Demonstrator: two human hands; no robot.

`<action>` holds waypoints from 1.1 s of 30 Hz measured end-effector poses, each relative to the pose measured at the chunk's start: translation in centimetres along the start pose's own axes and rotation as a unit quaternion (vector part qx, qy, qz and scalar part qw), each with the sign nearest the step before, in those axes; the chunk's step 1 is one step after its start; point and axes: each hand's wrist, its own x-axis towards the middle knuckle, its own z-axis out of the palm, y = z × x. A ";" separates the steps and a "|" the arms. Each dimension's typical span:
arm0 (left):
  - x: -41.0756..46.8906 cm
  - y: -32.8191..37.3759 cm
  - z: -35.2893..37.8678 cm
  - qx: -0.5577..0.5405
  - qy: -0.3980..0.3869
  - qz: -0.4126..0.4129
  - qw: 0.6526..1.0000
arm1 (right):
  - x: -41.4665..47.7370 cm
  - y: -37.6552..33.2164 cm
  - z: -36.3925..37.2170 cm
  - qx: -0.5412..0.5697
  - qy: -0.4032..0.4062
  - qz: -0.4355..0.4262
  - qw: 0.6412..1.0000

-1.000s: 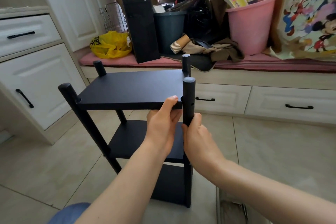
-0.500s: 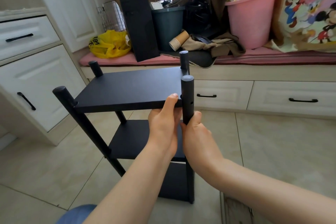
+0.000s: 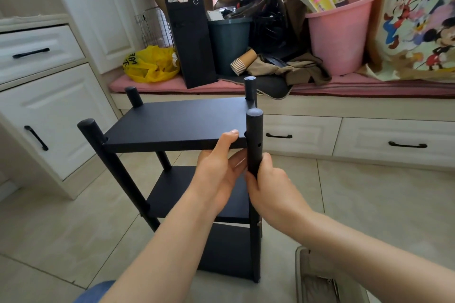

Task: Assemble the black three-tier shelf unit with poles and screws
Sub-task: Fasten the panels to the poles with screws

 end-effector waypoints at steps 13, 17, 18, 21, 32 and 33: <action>-0.8 1.6 -3.5 0.020 -0.148 -0.065 0.987 | 7.7 4.6 -4.0 0.100 0.008 0.034 0.994; -1.0 2.7 -4.9 0.041 -0.171 -0.095 0.980 | 8.7 3.8 -3.6 0.140 -0.021 -0.011 0.990; -0.9 3.0 -5.1 0.043 -0.168 -0.097 0.980 | 8.8 3.6 -3.7 0.153 -0.025 -0.022 0.988; -0.6 4.0 -5.8 0.037 -0.144 -0.089 0.985 | 8.7 3.6 -3.9 0.175 -0.037 -0.024 0.984; -0.8 6.0 -5.7 0.052 -0.085 -0.036 0.994 | 8.0 2.9 -2.5 0.215 0.057 0.023 0.975; -1.1 5.8 -5.7 0.088 -0.094 -0.031 0.991 | 7.9 2.9 -2.5 0.212 0.065 0.024 0.975</action>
